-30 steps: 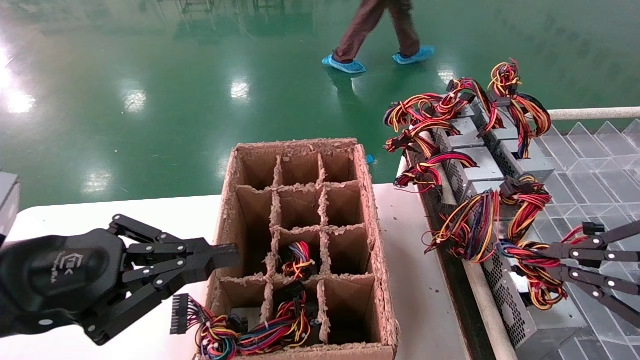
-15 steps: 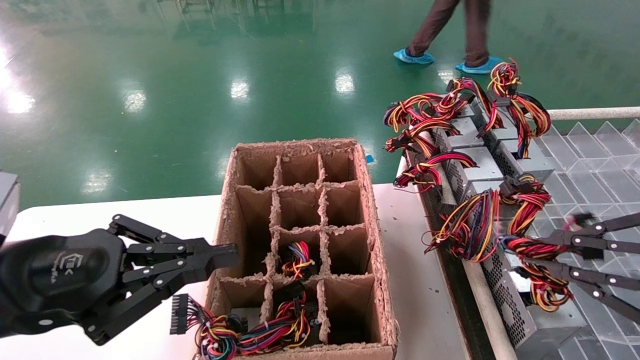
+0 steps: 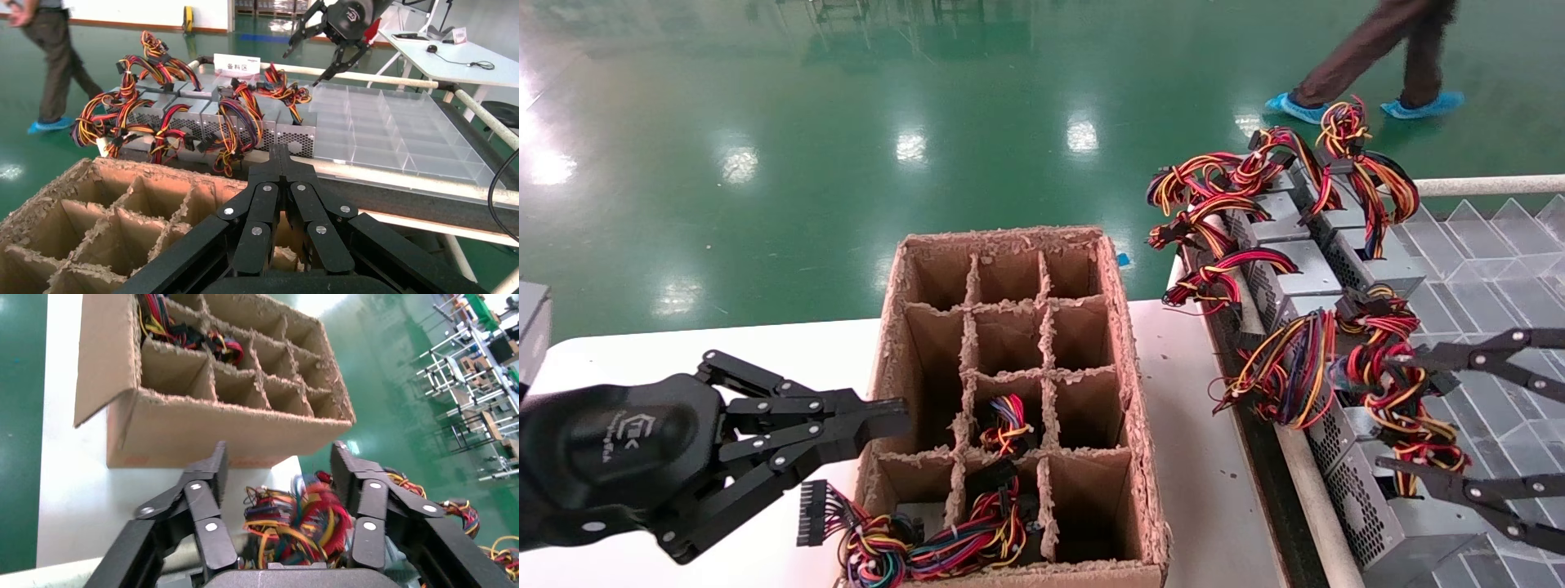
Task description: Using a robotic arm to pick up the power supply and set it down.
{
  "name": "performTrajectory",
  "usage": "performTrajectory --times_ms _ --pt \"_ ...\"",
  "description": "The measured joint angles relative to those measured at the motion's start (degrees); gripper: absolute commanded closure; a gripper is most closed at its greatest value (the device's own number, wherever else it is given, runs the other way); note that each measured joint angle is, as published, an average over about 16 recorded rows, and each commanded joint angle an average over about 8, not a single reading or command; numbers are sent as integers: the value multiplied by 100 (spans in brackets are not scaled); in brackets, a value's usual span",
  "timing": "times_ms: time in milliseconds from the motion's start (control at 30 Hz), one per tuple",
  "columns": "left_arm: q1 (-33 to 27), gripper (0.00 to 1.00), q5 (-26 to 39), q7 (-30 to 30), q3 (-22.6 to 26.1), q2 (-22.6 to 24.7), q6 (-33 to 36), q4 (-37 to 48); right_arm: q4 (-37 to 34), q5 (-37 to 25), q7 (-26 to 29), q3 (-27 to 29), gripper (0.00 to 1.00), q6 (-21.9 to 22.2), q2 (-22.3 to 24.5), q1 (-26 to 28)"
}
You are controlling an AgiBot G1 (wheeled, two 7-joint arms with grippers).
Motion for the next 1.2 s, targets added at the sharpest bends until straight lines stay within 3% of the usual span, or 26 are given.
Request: performTrajectory --times_ms 800,1067,1200 --pt "0 98 0 0 0 0 0 0 -8 329 279 217 0 -570 -16 36" --pt "0 0 0 0 0 0 0 0 -51 288 627 562 0 -688 -358 -198" --pt "0 0 0 0 0 0 0 0 -81 219 860 790 0 -734 -594 -367"
